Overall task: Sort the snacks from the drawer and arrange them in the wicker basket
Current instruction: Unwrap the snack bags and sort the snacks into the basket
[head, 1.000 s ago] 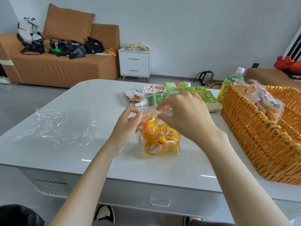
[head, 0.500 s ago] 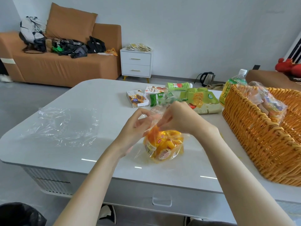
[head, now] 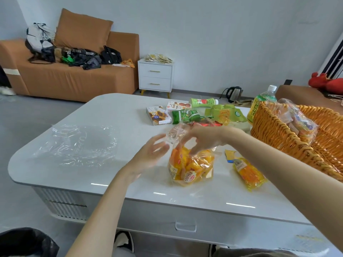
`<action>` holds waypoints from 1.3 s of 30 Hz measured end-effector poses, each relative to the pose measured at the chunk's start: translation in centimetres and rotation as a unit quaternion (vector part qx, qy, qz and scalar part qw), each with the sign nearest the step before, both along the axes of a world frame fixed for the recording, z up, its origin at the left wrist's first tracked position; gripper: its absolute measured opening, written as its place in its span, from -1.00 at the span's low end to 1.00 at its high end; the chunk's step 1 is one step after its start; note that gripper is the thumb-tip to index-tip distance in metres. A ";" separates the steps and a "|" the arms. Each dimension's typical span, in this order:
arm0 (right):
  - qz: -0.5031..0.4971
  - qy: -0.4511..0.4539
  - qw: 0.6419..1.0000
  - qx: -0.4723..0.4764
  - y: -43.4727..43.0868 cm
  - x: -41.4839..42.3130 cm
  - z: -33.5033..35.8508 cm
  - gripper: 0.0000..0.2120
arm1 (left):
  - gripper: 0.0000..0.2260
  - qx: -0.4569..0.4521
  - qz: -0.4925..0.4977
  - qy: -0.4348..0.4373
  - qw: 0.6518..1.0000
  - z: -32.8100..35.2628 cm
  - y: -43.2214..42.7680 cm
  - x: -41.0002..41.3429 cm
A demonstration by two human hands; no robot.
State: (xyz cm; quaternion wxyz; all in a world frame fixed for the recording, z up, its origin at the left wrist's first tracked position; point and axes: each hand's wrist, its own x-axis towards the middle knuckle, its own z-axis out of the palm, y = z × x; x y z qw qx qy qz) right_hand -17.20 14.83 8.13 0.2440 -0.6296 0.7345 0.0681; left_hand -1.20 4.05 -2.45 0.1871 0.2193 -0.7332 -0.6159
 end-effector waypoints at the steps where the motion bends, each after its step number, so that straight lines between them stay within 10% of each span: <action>1: 0.001 0.023 1.000 -0.015 0.1 0.3 -0.2 -0.51 | -0.56 -0.022 -0.025 -0.042 0.999 -0.8 -0.2 0.0; 7: -0.037 0.037 0.998 -0.018 -0.2 0.8 -2.7 -0.30 | -0.65 -0.008 -0.058 -0.039 0.997 -1.7 1.2 -0.9; 17: -0.160 -0.058 0.963 -0.208 0.1 0.6 -3.0 -0.46 | -0.65 -0.129 0.054 0.015 0.990 -2.3 2.1 -2.7; 27: -0.190 -0.011 0.957 -0.219 0.5 0.7 -4.0 -0.77 | -0.65 -0.057 0.031 0.038 0.997 -0.7 2.3 -2.4; 33: -0.101 0.014 0.991 -0.082 -0.5 1.5 -4.4 -0.74 | -0.64 -0.096 0.015 0.007 0.995 -1.2 2.1 -1.9; 39: -0.085 0.028 0.996 0.008 0.1 1.3 -0.9 -0.28 | -0.63 -0.056 0.020 0.007 0.998 -1.4 1.8 -2.1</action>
